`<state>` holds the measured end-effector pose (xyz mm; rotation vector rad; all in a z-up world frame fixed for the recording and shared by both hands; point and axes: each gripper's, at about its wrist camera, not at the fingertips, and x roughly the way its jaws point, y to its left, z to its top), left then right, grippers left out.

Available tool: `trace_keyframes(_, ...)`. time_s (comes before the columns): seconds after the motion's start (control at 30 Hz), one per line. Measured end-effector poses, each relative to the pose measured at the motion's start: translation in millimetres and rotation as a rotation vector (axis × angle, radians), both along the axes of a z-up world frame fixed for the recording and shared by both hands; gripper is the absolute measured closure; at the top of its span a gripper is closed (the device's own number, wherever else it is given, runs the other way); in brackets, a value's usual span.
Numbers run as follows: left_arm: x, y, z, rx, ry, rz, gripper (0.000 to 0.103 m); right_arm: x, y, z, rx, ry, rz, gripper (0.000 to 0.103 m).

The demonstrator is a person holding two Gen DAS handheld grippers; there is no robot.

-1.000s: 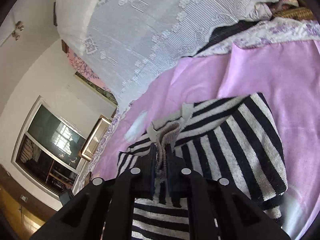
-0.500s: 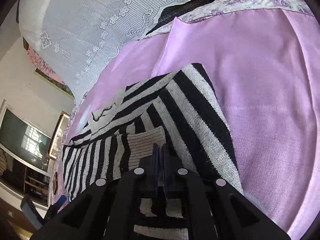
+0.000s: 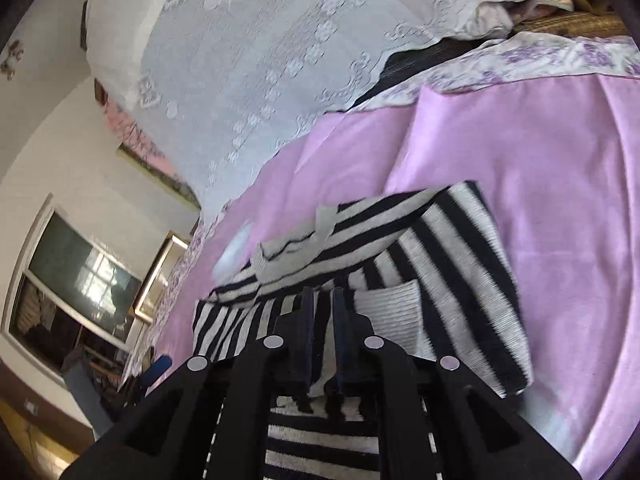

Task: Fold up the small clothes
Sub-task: 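Fold the held sleeve across the sweater body with the left tool, then release the sleeve and smooth the folded sweater side with the left tool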

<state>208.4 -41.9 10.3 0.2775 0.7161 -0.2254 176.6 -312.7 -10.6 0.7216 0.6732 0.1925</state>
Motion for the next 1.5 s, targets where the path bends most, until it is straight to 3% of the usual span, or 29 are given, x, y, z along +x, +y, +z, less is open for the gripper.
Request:
trace_keyframes(0.07, 18, 2, -24, 0.012, 0.076, 0.025, 0.004, 13, 8, -16, -0.024, 0.052, 0.023, 0.083)
trace_keyframes(0.1, 25, 8, -33, -0.018, 0.118, 0.023, 0.004, 19, 9, -27, -0.049, 0.097, 0.02, 0.08)
trace_keyframes(0.17, 36, 25, -38, -0.131, 0.188, 0.026, 0.004, 26, 6, -49, -0.062, 0.14, 0.024, 0.103)
trace_keyframes(0.23, 39, 31, -40, -0.168, 0.205, 0.04, 0.004, 23, -1, -53, -0.022, 0.143, 0.009, 0.103)
trace_keyframes(0.33, 31, 29, -34, -0.143, 0.159, 0.042, 0.004, 18, 2, -50, -0.049, 0.135, 0.0, 0.103)
trace_keyframes(0.4, 26, 34, -20, -0.142, 0.089, 0.067, 0.004, 13, 8, -41, -0.096, 0.131, -0.013, 0.098)
trace_keyframes(0.5, 36, 50, -5, -0.173, 0.061, 0.118, 0.004, 3, 27, -21, -0.147, 0.078, 0.007, 0.075)
trace_keyframes(0.53, 44, 55, -6, -0.174, 0.078, 0.135, 0.004, 1, 34, -16, -0.159, 0.063, 0.021, 0.069)
trace_keyframes(0.6, 63, 64, -18, -0.168, 0.12, 0.184, 0.004, 0, 52, -11, -0.211, 0.053, 0.063, 0.068)
trace_keyframes(0.67, 83, 69, -44, -0.157, 0.22, 0.211, 0.004, 4, 72, -19, -0.298, 0.092, 0.111, 0.066)
trace_keyframes(0.7, 88, 73, -52, -0.191, 0.264, 0.205, 0.004, 5, 78, -27, -0.343, 0.117, 0.125, 0.066)
trace_keyframes(0.77, 85, 78, -47, -0.224, 0.253, 0.215, 0.004, 4, 89, -34, -0.437, 0.085, 0.121, 0.065)
trace_keyframes(0.83, 81, 75, -47, -0.195, 0.234, 0.214, 0.004, 3, 96, -31, -0.489, 0.084, 0.116, 0.065)
trace_keyframes(0.93, 66, 75, -37, -0.177, 0.173, 0.217, 0.004, -1, 92, -30, -0.473, 0.075, 0.108, 0.065)
trace_keyframes(1.07, 42, 84, -18, -0.223, 0.103, 0.19, 0.005, -11, 87, -19, -0.453, 0.06, 0.068, 0.063)
trace_keyframes(1.13, 40, 80, -18, -0.192, 0.088, 0.185, 0.005, -11, 83, -16, -0.465, 0.056, 0.034, 0.058)
trace_keyframes(1.23, 53, 69, -36, -0.074, 0.124, 0.227, 0.004, -7, 68, -25, -0.43, 0.084, 0.014, 0.057)
trace_keyframes(1.3, 58, 69, -42, -0.079, 0.152, 0.226, 0.004, -4, 65, -31, -0.422, 0.081, 0.03, 0.056)
trace_keyframes(1.43, 49, 72, -35, -0.073, 0.089, 0.254, 0.004, -6, 84, -28, -0.506, 0.053, 0.069, 0.032)
trace_keyframes(1.5, 40, 70, -30, -0.055, 0.044, 0.262, 0.004, -11, 88, -26, -0.533, 0.039, 0.063, 0.03)
